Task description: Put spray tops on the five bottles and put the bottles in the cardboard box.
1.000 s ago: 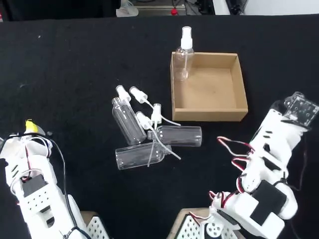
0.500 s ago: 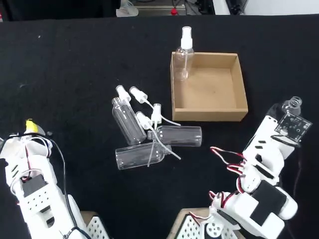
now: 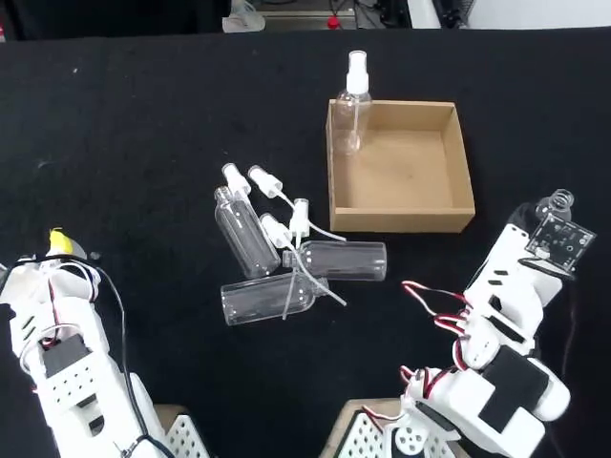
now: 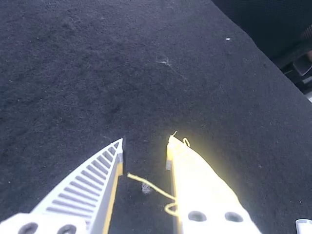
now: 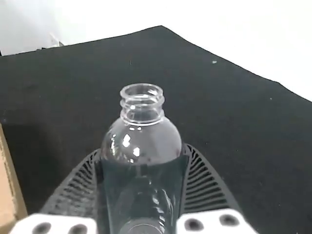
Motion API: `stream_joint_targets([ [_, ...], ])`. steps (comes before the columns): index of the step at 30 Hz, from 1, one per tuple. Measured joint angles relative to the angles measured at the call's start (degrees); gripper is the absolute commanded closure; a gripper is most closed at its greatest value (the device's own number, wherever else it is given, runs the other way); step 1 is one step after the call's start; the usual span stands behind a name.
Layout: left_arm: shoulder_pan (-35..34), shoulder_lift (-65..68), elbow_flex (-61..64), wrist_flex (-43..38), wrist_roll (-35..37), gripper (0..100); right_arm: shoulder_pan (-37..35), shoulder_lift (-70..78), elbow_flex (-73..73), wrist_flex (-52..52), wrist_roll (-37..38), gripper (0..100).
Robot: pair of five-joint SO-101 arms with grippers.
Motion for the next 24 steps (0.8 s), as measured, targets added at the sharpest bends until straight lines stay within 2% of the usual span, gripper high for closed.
stream_joint_targets([
  [24, 0.0, 0.0, 0.0, 0.0, 0.0, 85, 0.0, -1.4, 5.4, -0.4, -0.1, 98.3],
])
